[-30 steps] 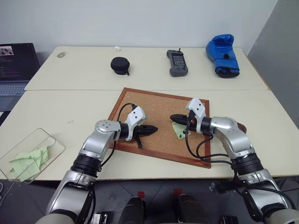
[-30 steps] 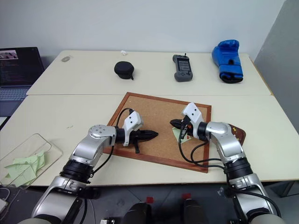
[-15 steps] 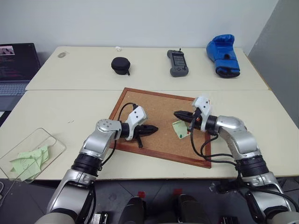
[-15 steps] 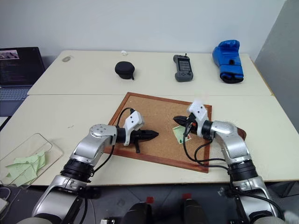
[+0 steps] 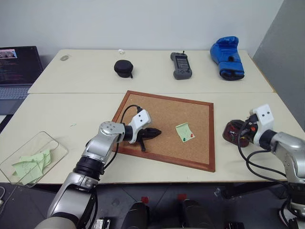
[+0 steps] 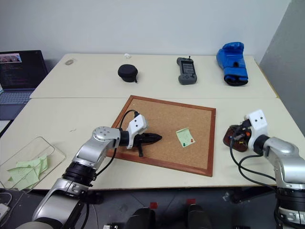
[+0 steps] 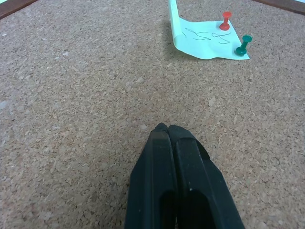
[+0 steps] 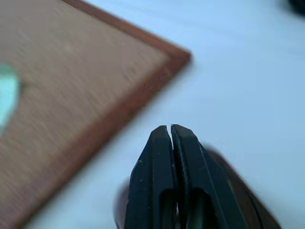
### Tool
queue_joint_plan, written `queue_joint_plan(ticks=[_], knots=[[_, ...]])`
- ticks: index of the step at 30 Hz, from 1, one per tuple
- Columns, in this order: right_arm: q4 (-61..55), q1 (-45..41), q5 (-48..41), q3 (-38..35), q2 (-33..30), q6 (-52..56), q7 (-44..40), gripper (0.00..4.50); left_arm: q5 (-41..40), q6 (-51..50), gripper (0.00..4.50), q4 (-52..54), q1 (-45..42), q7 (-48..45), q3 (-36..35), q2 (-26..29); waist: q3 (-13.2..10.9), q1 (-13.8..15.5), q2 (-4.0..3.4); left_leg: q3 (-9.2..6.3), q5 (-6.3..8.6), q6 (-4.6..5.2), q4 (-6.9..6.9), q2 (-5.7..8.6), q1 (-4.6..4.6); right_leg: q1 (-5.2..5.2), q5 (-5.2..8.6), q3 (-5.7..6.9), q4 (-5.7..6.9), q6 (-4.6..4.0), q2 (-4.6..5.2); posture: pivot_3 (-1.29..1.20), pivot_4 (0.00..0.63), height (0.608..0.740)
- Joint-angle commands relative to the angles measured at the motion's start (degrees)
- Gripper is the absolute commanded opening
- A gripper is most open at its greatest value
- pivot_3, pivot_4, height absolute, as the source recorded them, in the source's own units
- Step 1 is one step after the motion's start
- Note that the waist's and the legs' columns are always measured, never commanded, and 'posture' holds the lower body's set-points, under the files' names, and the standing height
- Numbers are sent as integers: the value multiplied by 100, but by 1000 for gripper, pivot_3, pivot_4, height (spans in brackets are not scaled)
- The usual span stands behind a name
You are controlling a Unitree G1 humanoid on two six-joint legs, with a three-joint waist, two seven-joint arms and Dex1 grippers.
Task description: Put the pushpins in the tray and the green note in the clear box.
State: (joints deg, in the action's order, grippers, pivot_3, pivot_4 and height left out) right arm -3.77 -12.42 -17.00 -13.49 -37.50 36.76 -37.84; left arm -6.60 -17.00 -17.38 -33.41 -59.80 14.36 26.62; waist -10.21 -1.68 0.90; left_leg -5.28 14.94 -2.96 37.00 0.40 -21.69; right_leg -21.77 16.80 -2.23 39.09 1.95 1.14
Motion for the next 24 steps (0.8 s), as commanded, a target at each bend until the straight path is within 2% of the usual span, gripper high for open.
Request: queue_joint_plan(ticks=[1,9,12,17,24], knots=[[-116,6,-100,-237,-4,-102,116,8,243,-84,0,-221,108,14,197,35,7,-7,-13,3,-1,1,0,0,2,1,-1,-3,0,2,0,0,150,740],[112,21,-240,-406,135,-20,341,8,248,-44,0,-225,91,-24,184,76,13,-9,-21,9,-3,5,-1,0,5,4,-2,-6,-2,5,-1,0,150,740],[129,24,-250,-394,99,-48,358,571,275,1,0,-237,94,-18,197,82,14,-9,-22,10,-3,5,-1,0,5,3,-2,-7,-2,5,-1,0,150,740],[134,48,-246,-399,84,-88,369,1756,295,42,0,-250,89,-35,202,79,14,-9,-22,10,-3,5,-2,1,5,3,-2,-7,-3,5,-2,0,150,740],[174,60,-246,-417,39,-145,342,1756,313,83,0,-298,47,-52,214,59,14,-10,-22,10,-3,5,-2,1,5,3,-2,-7,-4,5,-3,0,150,740]])
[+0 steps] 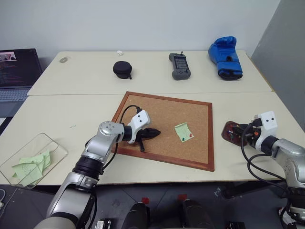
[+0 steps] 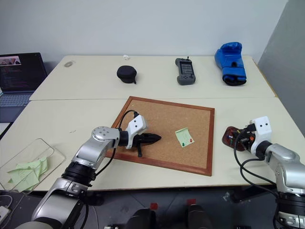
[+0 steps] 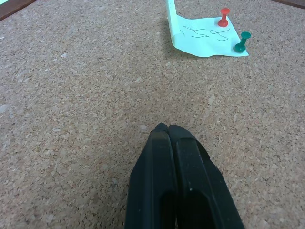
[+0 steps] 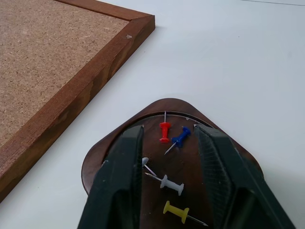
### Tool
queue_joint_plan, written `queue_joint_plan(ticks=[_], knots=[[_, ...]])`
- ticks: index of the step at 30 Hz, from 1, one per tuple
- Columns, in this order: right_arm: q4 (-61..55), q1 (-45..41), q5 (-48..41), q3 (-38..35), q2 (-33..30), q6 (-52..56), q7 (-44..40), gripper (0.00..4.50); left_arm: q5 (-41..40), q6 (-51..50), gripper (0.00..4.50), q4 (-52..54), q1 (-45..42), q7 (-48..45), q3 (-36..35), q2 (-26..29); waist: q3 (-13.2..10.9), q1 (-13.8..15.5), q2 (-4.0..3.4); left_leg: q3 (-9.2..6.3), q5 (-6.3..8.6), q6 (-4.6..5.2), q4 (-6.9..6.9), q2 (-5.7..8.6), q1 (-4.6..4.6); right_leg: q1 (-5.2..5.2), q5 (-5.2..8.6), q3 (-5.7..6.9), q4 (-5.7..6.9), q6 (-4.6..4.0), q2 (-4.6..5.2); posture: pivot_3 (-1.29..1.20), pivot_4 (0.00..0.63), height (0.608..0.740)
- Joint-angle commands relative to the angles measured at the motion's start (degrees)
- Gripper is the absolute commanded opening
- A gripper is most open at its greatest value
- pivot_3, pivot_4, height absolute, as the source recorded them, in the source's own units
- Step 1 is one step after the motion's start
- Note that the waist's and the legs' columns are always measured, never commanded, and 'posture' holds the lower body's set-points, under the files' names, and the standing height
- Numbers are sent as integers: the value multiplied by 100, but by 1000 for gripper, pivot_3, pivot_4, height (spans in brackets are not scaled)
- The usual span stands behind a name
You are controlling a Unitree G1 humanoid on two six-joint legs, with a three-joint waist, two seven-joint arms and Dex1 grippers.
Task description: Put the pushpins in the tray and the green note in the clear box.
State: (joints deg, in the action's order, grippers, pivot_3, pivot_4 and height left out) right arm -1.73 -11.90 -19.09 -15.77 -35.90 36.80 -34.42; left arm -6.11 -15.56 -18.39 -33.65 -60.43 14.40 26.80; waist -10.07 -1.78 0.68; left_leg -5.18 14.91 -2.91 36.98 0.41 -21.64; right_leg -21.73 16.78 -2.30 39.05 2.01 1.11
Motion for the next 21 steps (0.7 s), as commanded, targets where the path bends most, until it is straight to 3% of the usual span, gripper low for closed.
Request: queue_joint_plan(ticks=[1,13,21], knots=[[-14,11,-24,-189,-134,-174,-4,1756,265,-61,0,-201,60,8,213,35,0,0,0,0,0,0,0,0,0,0,0,0,0,0,0,0,150,740],[-13,138,-304,-331,-240,-323,-352,1756,281,-39,0,-220,34,5,205,23,0,1,-1,0,0,0,0,0,-1,0,0,0,-2,0,0,0,150,740],[77,-242,-1232,-1058,113,892,199,1756,302,-6,0,-263,12,-15,195,14,1,2,-1,-3,0,0,0,-2,0,2,0,1,-2,0,0,0,150,740]])
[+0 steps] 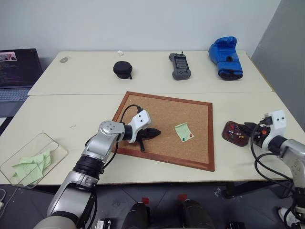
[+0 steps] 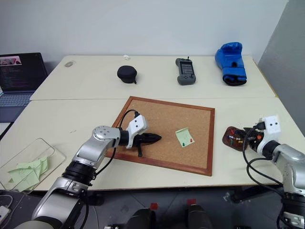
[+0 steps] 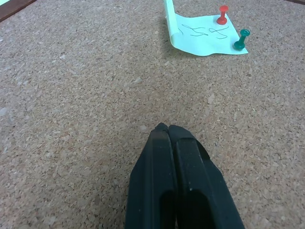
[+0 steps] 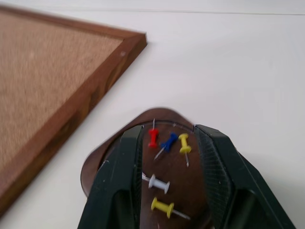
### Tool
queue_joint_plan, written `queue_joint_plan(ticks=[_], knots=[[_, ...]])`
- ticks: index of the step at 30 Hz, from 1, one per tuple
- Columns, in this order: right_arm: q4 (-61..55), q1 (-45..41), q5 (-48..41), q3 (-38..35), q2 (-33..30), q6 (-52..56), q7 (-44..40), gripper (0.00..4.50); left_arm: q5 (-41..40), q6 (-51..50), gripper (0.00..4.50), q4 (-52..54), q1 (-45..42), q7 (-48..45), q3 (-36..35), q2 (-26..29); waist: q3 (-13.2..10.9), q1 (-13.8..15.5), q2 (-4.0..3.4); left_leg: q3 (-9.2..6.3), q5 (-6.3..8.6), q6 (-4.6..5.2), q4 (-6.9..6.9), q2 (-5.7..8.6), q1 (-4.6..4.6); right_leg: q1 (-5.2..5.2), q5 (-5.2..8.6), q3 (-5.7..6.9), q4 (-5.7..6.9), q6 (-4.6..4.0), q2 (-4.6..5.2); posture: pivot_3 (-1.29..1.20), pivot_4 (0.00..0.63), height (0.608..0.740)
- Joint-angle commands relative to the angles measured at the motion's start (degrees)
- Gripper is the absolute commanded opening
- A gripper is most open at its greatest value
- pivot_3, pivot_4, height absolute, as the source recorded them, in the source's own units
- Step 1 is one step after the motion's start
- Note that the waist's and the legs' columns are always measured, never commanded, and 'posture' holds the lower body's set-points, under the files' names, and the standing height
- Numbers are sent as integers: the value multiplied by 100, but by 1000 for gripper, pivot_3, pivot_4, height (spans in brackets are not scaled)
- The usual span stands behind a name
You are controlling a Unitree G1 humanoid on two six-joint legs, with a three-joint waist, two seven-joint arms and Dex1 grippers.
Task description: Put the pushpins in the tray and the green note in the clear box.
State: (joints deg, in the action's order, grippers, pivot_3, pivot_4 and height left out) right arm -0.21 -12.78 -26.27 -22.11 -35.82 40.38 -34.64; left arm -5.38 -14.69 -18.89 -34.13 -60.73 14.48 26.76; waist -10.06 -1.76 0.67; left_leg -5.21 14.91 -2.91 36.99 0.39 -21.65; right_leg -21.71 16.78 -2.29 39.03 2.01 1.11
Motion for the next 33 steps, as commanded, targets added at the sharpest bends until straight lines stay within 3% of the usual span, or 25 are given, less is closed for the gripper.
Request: queue_joint_plan(ticks=[1,7,9,12,15,25,27,29,33], knots=[[-73,-190,-602,-492,136,654,286,1756,230,-93,0,-222,51,14,187,16,0,1,0,0,0,0,0,1,0,0,0,0,0,0,0,0,150,740],[-225,-94,-759,-451,55,881,266,1756,246,-70,0,-254,27,28,189,9,1,0,-2,1,0,1,-1,0,-1,-1,0,-1,0,0,1,0,150,740],[-319,104,-290,-76,-133,199,45,1756,248,-66,0,-254,27,33,190,10,2,-1,-3,1,0,1,-1,1,-1,-1,0,-1,0,0,1,0,150,740],[-220,571,1260,887,-658,-2115,-217,1756,245,-61,0,-256,28,31,198,18,2,-7,-4,5,0,1,-1,5,-1,-1,1,-1,-2,2,0,0,150,740],[36,745,2005,1293,-931,-3488,-278,1756,248,-49,0,-279,14,42,191,24,3,-9,-5,15,0,1,-1,8,2,-2,16,-5,-5,30,-1,0,150,740],[513,461,3163,1704,-1218,-5607,-56,1756,292,28,0,-300,23,52,193,83,2,-4,-4,21,0,1,0,6,12,3,1,-12,-4,6,-5,0,150,740],[533,320,3196,1806,-1167,-5865,-100,1756,294,30,0,-326,4,54,193,73,2,-5,-4,21,0,1,-1,6,15,5,1,-12,-4,6,-6,0,150,740],[112,139,2592,2055,-912,-5711,-616,1756,291,34,0,-346,-15,43,189,69,2,-6,-3,22,0,1,-1,6,17,7,1,-13,-4,5,-6,0,150,740],[-464,-12,1629,2407,-500,-4689,-1289,1756,301,65,0,-408,-61,38,200,57,1,-7,-2,14,0,1,-3,2,33,28,1,-9,-5,5,-9,0,150,740]])
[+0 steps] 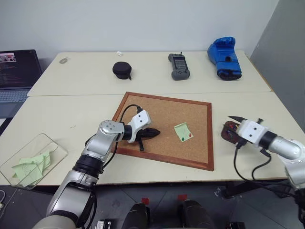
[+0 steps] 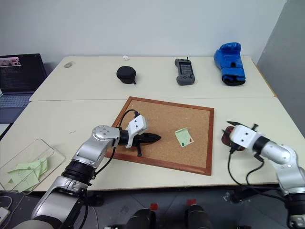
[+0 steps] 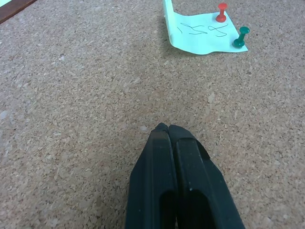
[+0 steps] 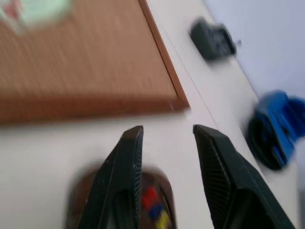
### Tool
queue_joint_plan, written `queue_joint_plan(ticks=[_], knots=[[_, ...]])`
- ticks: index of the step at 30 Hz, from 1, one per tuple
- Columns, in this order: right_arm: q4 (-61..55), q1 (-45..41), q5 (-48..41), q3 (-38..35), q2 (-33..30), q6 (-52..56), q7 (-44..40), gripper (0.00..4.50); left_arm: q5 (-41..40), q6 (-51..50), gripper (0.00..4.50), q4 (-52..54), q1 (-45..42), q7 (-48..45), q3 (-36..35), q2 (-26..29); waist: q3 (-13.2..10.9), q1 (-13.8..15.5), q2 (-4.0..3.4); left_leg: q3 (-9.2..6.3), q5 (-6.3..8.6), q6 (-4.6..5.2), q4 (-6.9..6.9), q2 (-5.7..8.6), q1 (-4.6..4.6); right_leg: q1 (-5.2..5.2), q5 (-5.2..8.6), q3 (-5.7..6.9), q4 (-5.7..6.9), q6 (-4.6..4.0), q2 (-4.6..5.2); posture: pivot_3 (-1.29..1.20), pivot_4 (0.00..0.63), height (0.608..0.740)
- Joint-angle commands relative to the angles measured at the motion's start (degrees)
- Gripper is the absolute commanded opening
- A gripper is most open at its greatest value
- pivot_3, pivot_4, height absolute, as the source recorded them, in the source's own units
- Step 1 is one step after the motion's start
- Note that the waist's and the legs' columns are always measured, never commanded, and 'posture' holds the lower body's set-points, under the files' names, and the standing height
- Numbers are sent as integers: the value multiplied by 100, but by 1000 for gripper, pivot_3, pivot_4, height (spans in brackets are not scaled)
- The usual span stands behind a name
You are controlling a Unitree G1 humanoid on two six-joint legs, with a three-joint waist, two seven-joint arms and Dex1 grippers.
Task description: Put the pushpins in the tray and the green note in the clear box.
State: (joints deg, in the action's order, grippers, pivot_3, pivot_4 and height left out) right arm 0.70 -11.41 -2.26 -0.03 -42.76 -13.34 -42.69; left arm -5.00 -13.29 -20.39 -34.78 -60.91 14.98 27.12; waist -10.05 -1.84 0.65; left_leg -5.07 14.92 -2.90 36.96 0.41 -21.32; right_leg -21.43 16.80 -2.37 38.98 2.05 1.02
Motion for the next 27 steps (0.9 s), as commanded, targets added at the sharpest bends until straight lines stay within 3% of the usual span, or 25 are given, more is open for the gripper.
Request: queue_joint_plan(ticks=[1,9,17,27], knots=[[-678,-185,-961,283,296,975,-570,1756,264,-65,0,-268,-6,52,156,20,0,2,1,-3,0,0,0,-1,3,4,0,0,-1,0,0,0,150,740],[-986,-508,-1623,751,943,2308,-901,1756,249,-71,0,-256,-59,33,183,29,-2,5,5,-10,0,0,0,-5,3,4,0,3,-2,-1,5,0,150,740],[32,-811,-1150,914,1250,2046,-875,1756,250,-86,0,-199,-16,25,160,107,-1,2,7,-7,0,0,-1,-2,6,3,0,4,-2,-1,3,0,150,740],[508,-960,-1057,851,1559,2126,-804,1756,266,-89,0,-180,-28,8,171,138,-1,0,7,-6,0,0,-3,-2,8,2,0,3,0,-1,2,0,150,740]])
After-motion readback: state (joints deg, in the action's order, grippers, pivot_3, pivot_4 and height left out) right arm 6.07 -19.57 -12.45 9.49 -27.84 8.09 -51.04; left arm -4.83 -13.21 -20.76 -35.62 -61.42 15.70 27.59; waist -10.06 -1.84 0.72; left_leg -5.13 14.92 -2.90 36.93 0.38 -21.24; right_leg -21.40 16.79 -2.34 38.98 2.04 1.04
